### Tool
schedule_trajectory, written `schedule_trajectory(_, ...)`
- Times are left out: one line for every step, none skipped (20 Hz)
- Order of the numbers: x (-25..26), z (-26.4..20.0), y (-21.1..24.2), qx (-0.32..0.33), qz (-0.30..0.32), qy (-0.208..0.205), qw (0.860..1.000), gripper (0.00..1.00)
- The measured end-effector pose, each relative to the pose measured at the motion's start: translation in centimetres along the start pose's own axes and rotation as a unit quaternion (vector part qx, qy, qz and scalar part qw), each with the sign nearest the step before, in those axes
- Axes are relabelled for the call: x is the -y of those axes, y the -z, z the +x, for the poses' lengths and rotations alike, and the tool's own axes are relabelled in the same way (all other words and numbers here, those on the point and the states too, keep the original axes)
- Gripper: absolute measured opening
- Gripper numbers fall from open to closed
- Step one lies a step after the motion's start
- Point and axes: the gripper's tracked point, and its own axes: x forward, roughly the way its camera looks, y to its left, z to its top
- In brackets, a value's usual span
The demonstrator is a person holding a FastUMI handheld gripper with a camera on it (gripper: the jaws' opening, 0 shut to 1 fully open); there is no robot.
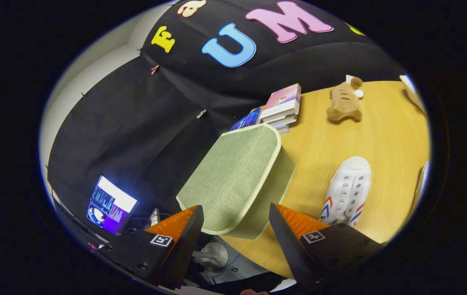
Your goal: Open the storage box then place both shoes into the box .Put the left shoe in first, then the right shoe, with the right side of both shoes facing outward in a uniform manner.
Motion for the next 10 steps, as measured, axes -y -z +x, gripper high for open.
schedule_trajectory(0.2,1.0,0.7,-0.017,0.012,-0.016,1.0,0.98)
schedule_trajectory(0.3,1.8,1.1,-0.029,0.031,-0.03,0.999,0.98)
schedule_trajectory(0.3,2.0,1.5,-0.038,0.051,-0.044,0.997,0.98)
schedule_trajectory(0.2,2.4,1.6,-0.045,0.073,-0.057,0.995,0.98)
schedule_trajectory(0.1,3.0,1.6,-0.048,0.095,-0.07,0.992,0.98)
schedule_trajectory(-0.1,3.6,1.4,-0.049,0.114,-0.084,0.989,0.98)
schedule_trajectory(-0.3,4.4,1.3,-0.052,0.128,-0.094,0.986,0.98)
schedule_trajectory(-0.5,5.0,1.2,-0.055,0.14,-0.104,0.983,0.98)
schedule_trajectory(-0.5,5.6,1.1,-0.059,0.153,-0.111,0.98,0.98)
schedule_trajectory(-0.7,6.1,0.9,-0.062,0.168,-0.118,0.977,0.98)
